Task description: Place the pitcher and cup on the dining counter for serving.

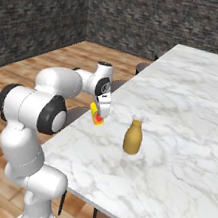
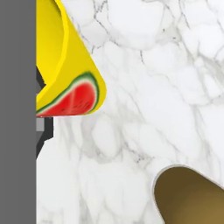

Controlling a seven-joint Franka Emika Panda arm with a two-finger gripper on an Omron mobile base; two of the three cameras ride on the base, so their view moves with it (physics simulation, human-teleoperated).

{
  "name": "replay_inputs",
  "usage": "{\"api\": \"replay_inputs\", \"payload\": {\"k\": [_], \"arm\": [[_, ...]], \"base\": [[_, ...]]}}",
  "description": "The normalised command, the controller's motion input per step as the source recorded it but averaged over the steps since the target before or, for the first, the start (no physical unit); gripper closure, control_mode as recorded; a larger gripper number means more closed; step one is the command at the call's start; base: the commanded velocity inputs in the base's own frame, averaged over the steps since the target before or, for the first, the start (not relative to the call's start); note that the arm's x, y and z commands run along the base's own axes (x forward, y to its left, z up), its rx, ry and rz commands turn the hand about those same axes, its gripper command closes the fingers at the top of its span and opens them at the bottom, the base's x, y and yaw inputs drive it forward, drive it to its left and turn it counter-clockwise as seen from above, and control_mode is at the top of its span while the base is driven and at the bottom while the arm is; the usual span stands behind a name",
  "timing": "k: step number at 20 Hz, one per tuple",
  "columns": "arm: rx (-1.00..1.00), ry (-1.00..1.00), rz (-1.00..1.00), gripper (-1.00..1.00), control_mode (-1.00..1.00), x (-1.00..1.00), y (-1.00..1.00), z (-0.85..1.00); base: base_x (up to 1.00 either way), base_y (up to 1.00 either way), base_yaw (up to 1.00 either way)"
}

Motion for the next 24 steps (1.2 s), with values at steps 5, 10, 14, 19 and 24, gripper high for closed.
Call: {"api": "replay_inputs", "payload": {"k": [5, 10, 14, 19, 24], "arm": [[0.00, 0.00, -0.08, 1.00, -1.00, 0.01, 0.00, -0.43], [0.05, 0.00, -0.09, 1.00, -1.00, 0.00, -0.10, -0.46], [0.07, 0.00, -0.12, 1.00, -1.00, 0.00, 0.00, -0.35], [0.04, 0.00, -0.10, 1.00, -1.00, 0.00, 0.00, -0.13], [0.00, 0.00, -0.06, 1.00, -1.00, 0.01, -0.02, -0.10]], "base": [[0.00, 0.00, 0.00], [0.00, 0.00, 0.00], [0.00, 0.00, 0.00], [0.00, 0.00, 0.00], [0.00, 0.00, 0.00]]}}
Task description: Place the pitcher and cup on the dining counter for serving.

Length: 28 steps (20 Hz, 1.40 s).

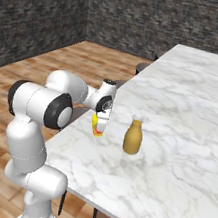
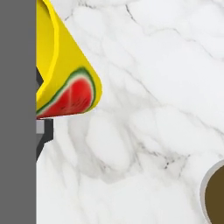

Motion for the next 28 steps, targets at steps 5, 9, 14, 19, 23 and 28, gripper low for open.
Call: {"api": "replay_inputs", "payload": {"k": [5, 9, 14, 19, 23, 28], "arm": [[0.00, 0.00, -0.02, 1.00, -1.00, 0.00, -0.09, -0.13], [0.00, 0.00, 0.00, -1.00, -1.00, -0.01, 0.00, 0.00], [0.00, -0.01, 0.00, -1.00, -1.00, -0.08, 0.00, 0.24], [0.00, -0.11, 0.00, -1.00, -1.00, -0.41, 0.00, 0.76], [0.00, -0.21, 0.00, -1.00, -1.00, -0.67, 0.00, 0.98], [0.00, -0.28, 0.00, -1.00, -1.00, -0.98, 0.03, 0.76]], "base": [[0.00, 0.00, 0.00], [0.00, 0.00, 0.00], [0.00, 0.00, 0.00], [0.00, 0.00, 0.00], [0.00, 0.00, 0.00], [0.00, 0.00, 0.00]]}}
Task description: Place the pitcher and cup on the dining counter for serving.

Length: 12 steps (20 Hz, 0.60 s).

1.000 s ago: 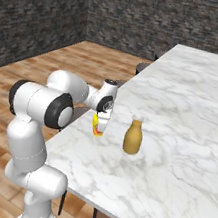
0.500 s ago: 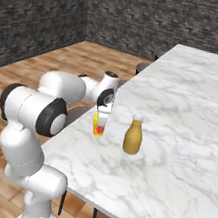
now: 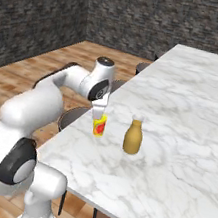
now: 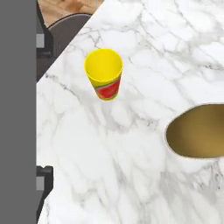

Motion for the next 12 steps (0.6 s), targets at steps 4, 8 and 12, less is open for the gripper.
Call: {"api": "replay_inputs", "payload": {"k": [4, 8, 12], "arm": [[-0.01, -0.29, 0.02, -1.00, -1.00, -1.00, 0.22, 0.38], [-0.05, -0.27, 0.06, -1.00, -1.00, -1.00, 0.35, 0.06], [-0.09, -0.19, 0.10, -1.00, -1.00, -1.00, 0.49, 0.00]], "base": [[0.00, 0.00, 0.00], [0.00, 0.00, 0.00], [0.00, 0.00, 0.00]]}}
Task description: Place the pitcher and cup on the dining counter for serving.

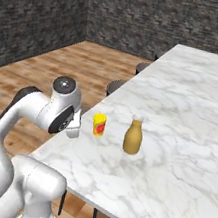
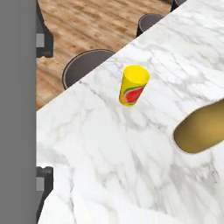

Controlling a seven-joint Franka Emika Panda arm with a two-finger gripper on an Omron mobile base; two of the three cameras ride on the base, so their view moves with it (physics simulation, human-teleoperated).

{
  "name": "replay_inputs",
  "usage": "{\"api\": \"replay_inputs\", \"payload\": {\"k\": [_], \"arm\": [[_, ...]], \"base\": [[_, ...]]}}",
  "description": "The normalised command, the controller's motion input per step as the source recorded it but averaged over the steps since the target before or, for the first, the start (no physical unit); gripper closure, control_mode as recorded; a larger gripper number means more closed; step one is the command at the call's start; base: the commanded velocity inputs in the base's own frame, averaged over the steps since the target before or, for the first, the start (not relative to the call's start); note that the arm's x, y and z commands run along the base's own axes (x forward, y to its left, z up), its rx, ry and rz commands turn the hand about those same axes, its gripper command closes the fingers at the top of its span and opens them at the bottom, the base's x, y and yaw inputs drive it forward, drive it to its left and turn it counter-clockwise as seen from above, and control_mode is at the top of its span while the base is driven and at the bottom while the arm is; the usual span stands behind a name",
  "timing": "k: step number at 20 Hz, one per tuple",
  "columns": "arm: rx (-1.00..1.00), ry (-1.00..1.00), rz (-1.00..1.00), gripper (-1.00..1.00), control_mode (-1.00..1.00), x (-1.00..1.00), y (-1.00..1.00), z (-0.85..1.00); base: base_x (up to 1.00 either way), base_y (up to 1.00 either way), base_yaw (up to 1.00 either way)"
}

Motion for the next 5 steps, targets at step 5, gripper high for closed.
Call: {"api": "replay_inputs", "payload": {"k": [5], "arm": [[-0.16, -0.01, 0.17, -1.00, -1.00, -1.00, 0.57, 0.00]], "base": [[0.00, 0.00, 0.00]]}}
